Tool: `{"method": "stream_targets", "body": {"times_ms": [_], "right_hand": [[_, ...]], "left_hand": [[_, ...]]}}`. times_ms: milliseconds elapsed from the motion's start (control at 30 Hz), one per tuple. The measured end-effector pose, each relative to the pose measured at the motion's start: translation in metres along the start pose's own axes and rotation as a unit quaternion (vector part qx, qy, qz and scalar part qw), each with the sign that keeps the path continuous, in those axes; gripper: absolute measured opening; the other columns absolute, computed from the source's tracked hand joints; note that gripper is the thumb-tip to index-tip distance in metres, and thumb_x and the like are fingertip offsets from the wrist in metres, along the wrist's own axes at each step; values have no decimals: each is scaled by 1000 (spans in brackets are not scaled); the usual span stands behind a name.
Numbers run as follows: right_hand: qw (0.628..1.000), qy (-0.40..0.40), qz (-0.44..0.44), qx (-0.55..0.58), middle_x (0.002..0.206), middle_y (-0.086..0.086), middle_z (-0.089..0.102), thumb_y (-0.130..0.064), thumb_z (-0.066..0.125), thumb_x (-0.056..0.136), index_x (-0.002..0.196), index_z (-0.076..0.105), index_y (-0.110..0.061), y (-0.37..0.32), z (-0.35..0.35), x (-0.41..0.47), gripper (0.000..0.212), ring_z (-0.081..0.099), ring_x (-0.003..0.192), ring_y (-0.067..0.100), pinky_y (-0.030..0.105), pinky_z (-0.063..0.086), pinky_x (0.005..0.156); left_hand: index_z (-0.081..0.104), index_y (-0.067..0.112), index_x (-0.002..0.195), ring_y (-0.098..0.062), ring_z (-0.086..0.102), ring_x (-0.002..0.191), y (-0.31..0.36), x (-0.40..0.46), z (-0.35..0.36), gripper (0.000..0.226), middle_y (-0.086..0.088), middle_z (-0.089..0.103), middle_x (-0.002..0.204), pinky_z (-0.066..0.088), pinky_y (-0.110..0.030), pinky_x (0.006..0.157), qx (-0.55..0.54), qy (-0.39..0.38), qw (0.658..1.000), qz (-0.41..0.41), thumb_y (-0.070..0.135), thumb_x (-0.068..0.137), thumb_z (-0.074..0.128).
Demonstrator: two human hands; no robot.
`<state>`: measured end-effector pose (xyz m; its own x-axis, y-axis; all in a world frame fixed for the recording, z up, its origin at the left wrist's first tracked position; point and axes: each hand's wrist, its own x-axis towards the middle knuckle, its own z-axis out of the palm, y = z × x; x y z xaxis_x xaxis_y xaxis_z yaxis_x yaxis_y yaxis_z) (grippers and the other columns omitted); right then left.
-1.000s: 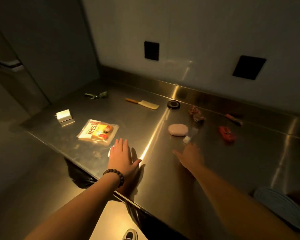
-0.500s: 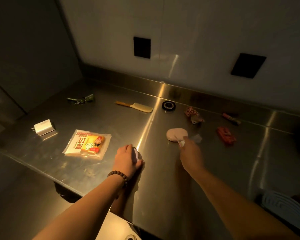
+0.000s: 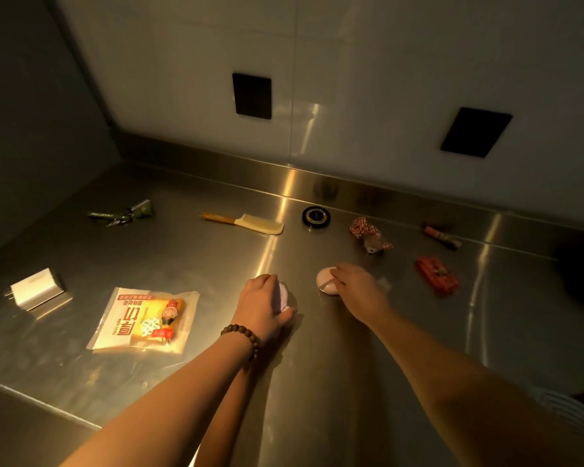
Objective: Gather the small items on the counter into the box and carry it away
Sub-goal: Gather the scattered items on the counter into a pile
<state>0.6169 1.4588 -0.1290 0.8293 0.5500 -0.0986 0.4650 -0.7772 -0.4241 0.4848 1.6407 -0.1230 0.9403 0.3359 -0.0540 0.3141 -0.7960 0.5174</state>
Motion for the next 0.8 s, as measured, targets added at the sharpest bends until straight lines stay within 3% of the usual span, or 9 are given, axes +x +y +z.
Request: {"method": "stream_targets", "body": {"times_ms": [133, 267, 433, 633, 800], "right_hand": [[991, -23, -51, -121, 158, 3, 14, -57, 48, 87, 149, 16, -20, 8, 3, 3, 79, 8, 146, 21, 40, 9, 117], [988, -52, -33, -141, 159, 4, 7, -72, 54, 73, 149, 0, -24, 9, 4, 17, 106, 3, 146, 26, 47, 4, 116], [992, -17, -2, -122, 143, 6, 36, -59, 58, 80, 143, 26, -23, 1, 14, 19, 79, 35, 129, 25, 38, 33, 105], [993, 78, 41, -84, 138, 6, 39, -51, 57, 83, 140, 30, -20, -2, 0, -8, 70, 36, 125, 24, 39, 36, 100], [981, 164, 94, -53, 140, 8, 39, -49, 56, 86, 141, 31, -18, 41, -54, -60, 68, 36, 126, 27, 40, 34, 102]], "left_hand": [[34, 20, 138, -19, 36, 124, -4, 11, -1, 73, -1, 40, 138, 34, -36, 106, 4, 3, 1000, 25, 52, 78, 61], [32, 21, 139, -18, 35, 125, -11, 22, -2, 75, 0, 38, 139, 34, -37, 107, 7, -6, 999, 33, 53, 77, 61], [32, 22, 139, -18, 35, 126, -12, 30, -1, 77, 1, 37, 139, 35, -39, 108, 2, -17, 999, 48, 53, 76, 63], [37, 21, 136, -19, 37, 123, 18, 36, 8, 76, 0, 41, 136, 32, -33, 104, 10, -20, 993, 118, 53, 73, 64], [43, 16, 131, -22, 41, 116, 83, 34, 27, 73, -4, 47, 130, 37, -35, 99, 4, -24, 981, 192, 52, 72, 67]]}}
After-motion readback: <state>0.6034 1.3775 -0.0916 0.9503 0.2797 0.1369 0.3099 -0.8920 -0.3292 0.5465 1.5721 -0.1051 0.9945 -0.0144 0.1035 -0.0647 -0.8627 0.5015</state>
